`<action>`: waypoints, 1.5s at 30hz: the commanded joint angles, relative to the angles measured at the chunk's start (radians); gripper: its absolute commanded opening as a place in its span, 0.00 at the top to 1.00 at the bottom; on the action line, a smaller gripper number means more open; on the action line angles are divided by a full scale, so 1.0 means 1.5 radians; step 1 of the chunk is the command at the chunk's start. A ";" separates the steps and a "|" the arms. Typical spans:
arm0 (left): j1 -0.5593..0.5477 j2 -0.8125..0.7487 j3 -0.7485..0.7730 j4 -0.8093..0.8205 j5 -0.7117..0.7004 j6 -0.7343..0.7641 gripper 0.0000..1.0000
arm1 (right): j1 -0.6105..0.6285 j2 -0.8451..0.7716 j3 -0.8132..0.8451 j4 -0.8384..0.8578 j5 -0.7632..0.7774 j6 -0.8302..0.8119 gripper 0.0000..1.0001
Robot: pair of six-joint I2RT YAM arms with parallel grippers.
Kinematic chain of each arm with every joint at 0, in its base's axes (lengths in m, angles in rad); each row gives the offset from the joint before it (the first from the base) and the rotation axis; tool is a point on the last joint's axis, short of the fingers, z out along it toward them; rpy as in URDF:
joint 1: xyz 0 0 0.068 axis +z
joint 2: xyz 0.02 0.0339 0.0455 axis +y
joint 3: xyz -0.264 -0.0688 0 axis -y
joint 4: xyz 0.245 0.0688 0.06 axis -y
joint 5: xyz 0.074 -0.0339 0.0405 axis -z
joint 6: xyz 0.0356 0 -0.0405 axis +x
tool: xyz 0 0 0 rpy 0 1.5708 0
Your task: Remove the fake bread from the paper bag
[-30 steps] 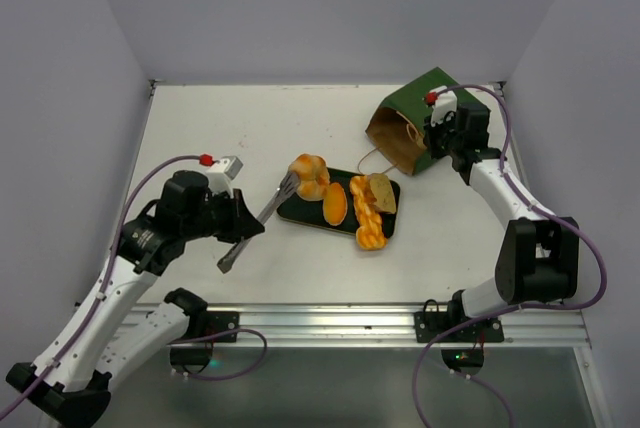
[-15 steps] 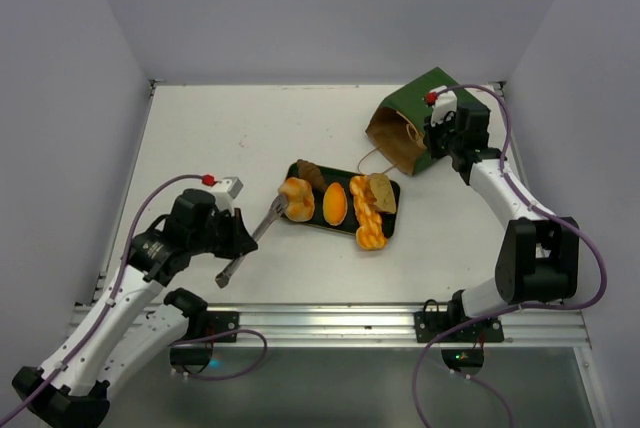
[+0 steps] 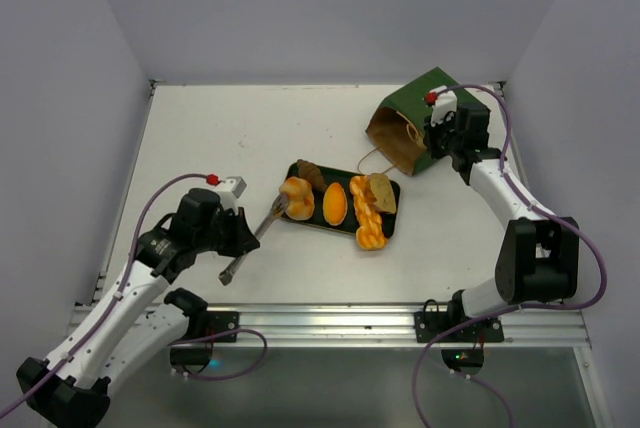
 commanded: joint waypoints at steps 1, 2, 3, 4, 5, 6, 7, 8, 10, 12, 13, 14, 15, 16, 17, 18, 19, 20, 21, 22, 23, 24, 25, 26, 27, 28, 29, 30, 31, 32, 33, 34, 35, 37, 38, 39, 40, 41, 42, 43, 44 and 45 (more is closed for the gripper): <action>0.005 -0.001 0.002 0.054 -0.003 0.001 1.00 | -0.004 -0.012 0.003 0.021 -0.013 -0.002 1.00; 0.005 0.006 0.000 0.056 0.001 0.000 1.00 | -0.004 -0.012 0.003 0.021 -0.013 -0.002 1.00; 0.005 0.011 -0.001 0.058 0.004 0.000 1.00 | -0.004 -0.011 0.003 0.021 -0.013 -0.002 1.00; 0.005 0.018 -0.002 0.061 0.005 -0.003 1.00 | -0.004 -0.010 0.003 0.021 -0.013 -0.002 1.00; 0.005 0.022 -0.005 0.063 0.002 -0.005 1.00 | -0.004 -0.011 0.003 0.021 -0.013 -0.002 1.00; 0.005 0.027 -0.005 0.064 0.001 -0.006 0.99 | -0.004 -0.010 0.003 0.021 -0.013 -0.002 1.00; 0.005 0.034 -0.005 0.064 0.001 -0.007 0.98 | -0.004 -0.012 0.002 0.021 -0.013 -0.002 1.00; 0.005 0.039 -0.004 0.062 -0.007 -0.011 0.97 | -0.004 -0.012 0.002 0.021 -0.013 -0.003 1.00; 0.005 0.049 -0.001 0.048 -0.017 -0.015 0.92 | -0.004 -0.012 0.002 0.021 -0.014 -0.003 1.00; 0.005 0.052 0.004 0.033 -0.022 -0.016 0.84 | -0.003 -0.012 0.002 0.021 -0.014 -0.003 1.00; 0.005 0.048 0.007 0.030 -0.024 -0.020 0.80 | -0.004 -0.012 0.002 0.021 -0.015 -0.003 1.00; 0.005 0.046 0.008 0.027 -0.029 -0.021 0.77 | -0.004 -0.012 0.002 0.022 -0.015 -0.003 1.00; 0.005 0.044 0.012 0.020 -0.032 -0.023 0.70 | -0.004 -0.011 0.002 0.022 -0.015 -0.003 1.00; 0.005 0.042 0.013 0.017 -0.032 -0.024 0.68 | -0.004 -0.010 0.002 0.022 -0.016 -0.003 1.00; 0.005 0.042 0.015 0.015 -0.032 -0.025 0.66 | -0.004 -0.010 0.002 0.022 -0.016 -0.002 1.00; 0.005 0.042 0.017 0.011 -0.032 -0.026 0.62 | -0.003 -0.010 0.002 0.022 -0.016 -0.003 1.00; 0.005 0.042 0.020 0.010 -0.030 -0.026 0.60 | -0.004 -0.011 0.002 0.022 -0.016 -0.003 1.00; 0.006 0.041 0.021 0.010 -0.028 -0.027 0.59 | -0.004 -0.012 0.002 0.022 -0.016 -0.003 1.00; 0.005 0.040 0.023 0.010 -0.027 -0.027 0.57 | -0.004 -0.012 0.002 0.022 -0.016 -0.003 1.00; 0.005 0.041 0.027 0.009 -0.027 -0.027 0.57 | -0.004 -0.013 0.002 0.022 -0.016 -0.003 1.00; 0.005 0.042 0.029 0.008 -0.030 -0.027 0.56 | -0.004 -0.013 0.002 0.021 -0.017 -0.002 1.00; 0.005 0.043 0.031 0.005 -0.031 -0.027 0.55 | -0.004 -0.012 0.002 0.021 -0.017 -0.002 1.00; 0.005 0.045 0.035 0.003 -0.033 -0.027 0.55 | -0.004 -0.014 0.002 0.020 -0.017 -0.002 1.00; 0.005 0.045 0.038 0.000 -0.037 -0.027 0.55 | -0.004 -0.013 0.002 0.020 -0.018 -0.002 1.00; 0.005 0.045 0.041 -0.004 -0.039 -0.027 0.55 | -0.004 -0.014 0.002 0.021 -0.018 -0.002 1.00; 0.005 0.043 0.047 -0.006 -0.045 -0.028 0.54 | -0.004 -0.014 0.002 0.020 -0.018 -0.002 1.00; 0.005 0.042 0.051 -0.008 -0.046 -0.028 0.54 | -0.004 -0.013 0.002 0.021 -0.018 -0.002 1.00; 0.005 0.040 0.054 -0.011 -0.048 -0.029 0.54 | -0.004 -0.014 0.002 0.021 -0.018 -0.002 1.00; 0.005 0.040 0.059 -0.015 -0.053 -0.029 0.54 | -0.004 -0.014 0.002 0.021 -0.018 -0.002 1.00; 0.005 0.040 0.068 -0.018 -0.056 -0.029 0.54 | -0.004 -0.013 0.002 0.021 -0.018 -0.002 1.00; 0.005 0.042 0.072 -0.023 -0.058 -0.029 0.53 | -0.004 -0.013 0.002 0.021 -0.017 -0.002 1.00; 0.005 0.042 0.076 -0.027 -0.059 -0.028 0.53 | -0.004 -0.013 0.002 0.021 -0.019 -0.002 1.00; 0.005 0.042 0.081 -0.029 -0.063 -0.028 0.53 | -0.004 -0.013 0.002 0.021 -0.019 -0.002 1.00; 0.006 0.041 0.094 -0.034 -0.065 -0.026 0.53 | -0.004 -0.014 0.002 0.021 -0.019 -0.003 1.00; 0.005 0.042 0.100 -0.038 -0.066 -0.026 0.54 | -0.004 -0.014 0.001 0.021 -0.020 -0.003 1.00; 0.005 0.043 0.110 -0.039 -0.066 -0.024 0.54 | -0.003 -0.013 0.001 0.021 -0.020 -0.004 1.00; 0.005 0.043 0.115 -0.040 -0.065 -0.023 0.54 | -0.004 -0.014 0.001 0.020 -0.021 -0.004 1.00; 0.005 0.042 0.119 -0.038 -0.058 -0.022 0.55 | -0.004 -0.013 0.001 0.019 -0.026 -0.006 1.00; 0.005 0.041 0.124 -0.036 -0.053 -0.021 0.56 | -0.004 -0.015 0.002 0.019 -0.028 -0.007 1.00; 0.005 0.041 0.132 -0.033 -0.046 -0.021 0.56 | -0.004 -0.014 0.002 0.017 -0.032 -0.009 1.00; 0.005 0.039 0.135 -0.021 -0.029 -0.021 0.57 | -0.004 -0.014 0.002 0.016 -0.041 -0.015 1.00; 0.005 0.038 0.137 -0.012 -0.018 -0.021 0.57 | -0.004 -0.017 0.003 0.013 -0.048 -0.020 1.00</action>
